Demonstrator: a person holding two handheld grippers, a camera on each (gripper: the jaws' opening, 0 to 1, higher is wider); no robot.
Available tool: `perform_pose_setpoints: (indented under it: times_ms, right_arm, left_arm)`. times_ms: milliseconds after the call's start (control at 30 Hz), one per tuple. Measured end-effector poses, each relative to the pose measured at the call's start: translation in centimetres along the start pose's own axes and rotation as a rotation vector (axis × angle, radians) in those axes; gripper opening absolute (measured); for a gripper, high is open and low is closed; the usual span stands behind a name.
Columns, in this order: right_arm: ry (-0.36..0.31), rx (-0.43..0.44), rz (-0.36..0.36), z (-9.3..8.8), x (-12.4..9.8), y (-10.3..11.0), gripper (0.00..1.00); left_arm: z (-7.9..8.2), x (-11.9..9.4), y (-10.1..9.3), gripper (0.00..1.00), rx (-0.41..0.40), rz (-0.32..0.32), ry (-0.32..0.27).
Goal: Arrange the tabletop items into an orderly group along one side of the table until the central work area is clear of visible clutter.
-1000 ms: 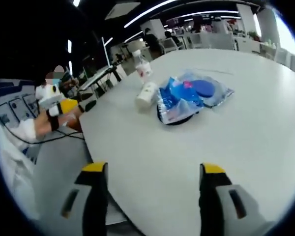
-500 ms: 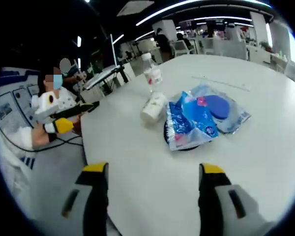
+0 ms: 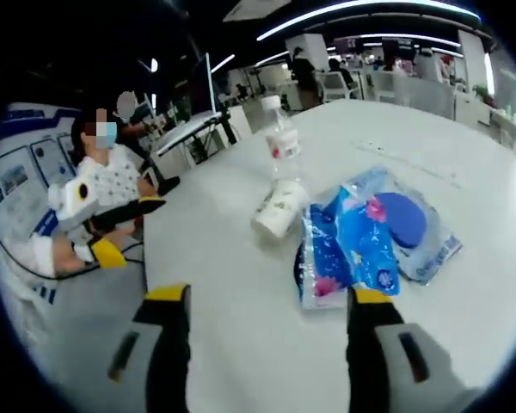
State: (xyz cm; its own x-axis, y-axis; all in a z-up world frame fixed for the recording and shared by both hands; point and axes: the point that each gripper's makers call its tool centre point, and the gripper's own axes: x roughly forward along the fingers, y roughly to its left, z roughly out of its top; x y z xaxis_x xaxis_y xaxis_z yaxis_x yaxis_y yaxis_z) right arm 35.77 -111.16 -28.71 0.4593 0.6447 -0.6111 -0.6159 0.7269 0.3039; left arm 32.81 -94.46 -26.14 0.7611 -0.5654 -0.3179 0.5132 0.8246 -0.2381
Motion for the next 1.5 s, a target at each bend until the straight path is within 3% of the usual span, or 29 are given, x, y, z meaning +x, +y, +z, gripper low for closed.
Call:
perform_pose_setpoints:
  times_ms: [233, 467, 800, 1167, 1500]
  right_arm:
    - [0.014, -0.051, 0.038, 2.2, 2.1, 0.3, 0.72]
    - [0.003, -0.081, 0.078, 4.9, 4.1, 0.7, 0.71]
    - [0.095, -0.312, 0.145, 8.5, 6.8, -0.4, 0.69]
    - [0.182, -0.422, 0.223, 9.7, 10.0, -0.3, 0.68]
    - [0.240, -0.399, 0.377, 10.3, 12.4, 0.5, 0.66]
  left_arm:
    - [-0.2, -0.5, 1.1, 0.90, -0.024, 0.045, 0.004]
    - [-1.0, -0.2, 0.1, 0.89, 0.009, 0.020, 0.048]
    - [-1.2, -0.5, 0.7, 0.88, -0.032, 0.039, 0.059]
    - [-2.1, -0.5, 2.2, 0.87, -0.045, 0.054, 0.085]
    - [-2.4, -0.5, 2.2, 0.86, -0.060, 0.062, 0.104]
